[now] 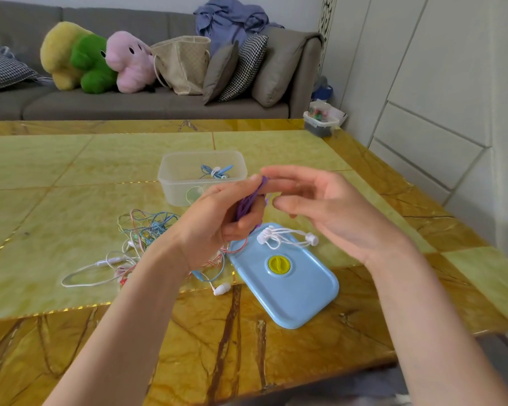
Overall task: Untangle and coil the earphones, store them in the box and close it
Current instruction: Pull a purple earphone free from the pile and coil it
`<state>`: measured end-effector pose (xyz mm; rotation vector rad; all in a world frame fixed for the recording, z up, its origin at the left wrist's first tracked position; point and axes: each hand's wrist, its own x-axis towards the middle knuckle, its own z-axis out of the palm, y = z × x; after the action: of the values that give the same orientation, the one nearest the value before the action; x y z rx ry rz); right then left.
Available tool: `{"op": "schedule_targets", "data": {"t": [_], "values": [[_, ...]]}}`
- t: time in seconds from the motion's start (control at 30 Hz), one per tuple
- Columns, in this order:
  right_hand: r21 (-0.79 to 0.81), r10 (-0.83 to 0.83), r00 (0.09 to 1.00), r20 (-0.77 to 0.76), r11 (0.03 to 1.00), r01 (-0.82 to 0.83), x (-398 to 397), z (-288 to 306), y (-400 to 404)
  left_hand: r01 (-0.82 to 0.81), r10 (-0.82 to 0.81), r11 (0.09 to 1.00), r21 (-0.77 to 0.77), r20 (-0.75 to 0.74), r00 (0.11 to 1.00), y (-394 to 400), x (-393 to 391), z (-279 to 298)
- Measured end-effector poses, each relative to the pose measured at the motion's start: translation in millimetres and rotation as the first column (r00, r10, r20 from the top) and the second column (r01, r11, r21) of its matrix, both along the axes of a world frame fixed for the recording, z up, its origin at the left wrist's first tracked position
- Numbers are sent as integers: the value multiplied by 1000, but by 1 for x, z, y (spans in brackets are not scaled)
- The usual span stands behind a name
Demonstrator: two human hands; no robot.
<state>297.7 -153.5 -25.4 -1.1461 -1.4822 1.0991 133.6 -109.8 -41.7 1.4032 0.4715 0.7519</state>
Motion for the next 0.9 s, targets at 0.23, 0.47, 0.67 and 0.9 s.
{"op": "schedule_targets", "data": {"t": [0.23,0.47,0.67,0.9], "values": [[7,-47,993,112,999,47,-6,-4,-2,145,-140,986,-84,66,988,3,-1,-4],[-18,-72,997,24,997,72,0,0,-4,204,-192,972,-112,109,975,0,1,-1],[-137,-134,991,-23,982,130,2,-5,-1,-24,18,975,-221,-28,999,-1,9,-3],[-106,-369,923,111,919,380,-7,-9,5,-164,350,900,404,-446,824,-5,25,-4]]}}
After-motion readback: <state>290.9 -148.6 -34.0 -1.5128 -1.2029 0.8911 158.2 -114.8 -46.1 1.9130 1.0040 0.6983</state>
